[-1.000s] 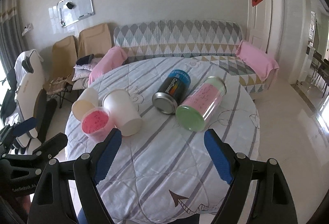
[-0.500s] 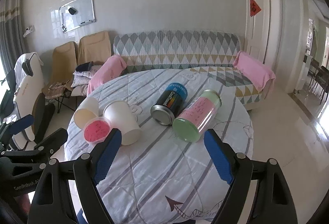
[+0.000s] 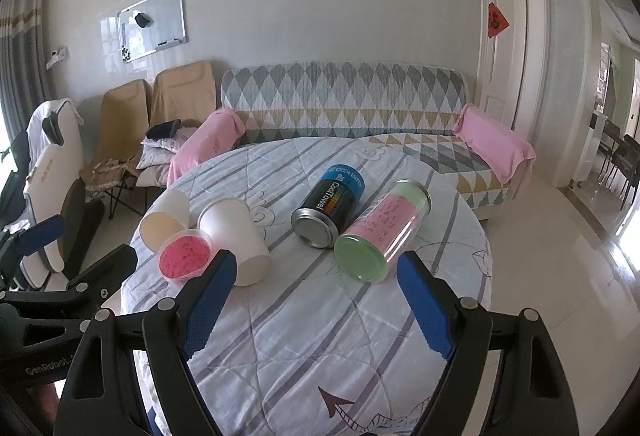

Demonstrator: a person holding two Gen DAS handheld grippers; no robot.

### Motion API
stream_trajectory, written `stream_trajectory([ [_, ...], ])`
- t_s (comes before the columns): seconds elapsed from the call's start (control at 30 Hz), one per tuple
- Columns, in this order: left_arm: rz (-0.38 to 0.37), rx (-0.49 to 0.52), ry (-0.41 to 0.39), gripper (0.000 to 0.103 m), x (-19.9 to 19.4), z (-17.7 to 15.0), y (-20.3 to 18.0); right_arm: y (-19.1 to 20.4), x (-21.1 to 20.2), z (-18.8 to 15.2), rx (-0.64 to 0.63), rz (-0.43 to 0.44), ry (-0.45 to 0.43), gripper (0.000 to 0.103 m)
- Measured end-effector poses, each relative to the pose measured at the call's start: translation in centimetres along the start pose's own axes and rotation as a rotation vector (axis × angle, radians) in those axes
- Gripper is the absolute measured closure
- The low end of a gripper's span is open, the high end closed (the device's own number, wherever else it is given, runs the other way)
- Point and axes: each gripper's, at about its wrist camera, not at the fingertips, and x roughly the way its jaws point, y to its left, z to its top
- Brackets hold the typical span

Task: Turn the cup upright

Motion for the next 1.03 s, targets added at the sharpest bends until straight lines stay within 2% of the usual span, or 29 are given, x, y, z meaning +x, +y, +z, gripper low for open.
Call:
stream_trajectory([
  [0.7,-0.002,0.002,0.004,0.0,0.5,0.2,-0.2,0.0,1.1,-0.4,0.012,0.008,0.02,0.019],
  [1.03,-0.006,0.003,-0.02,0.0,1.0,0.0,-0.4,0.2,1.2,-0.5,0.011,0.008,0.026,0.019],
])
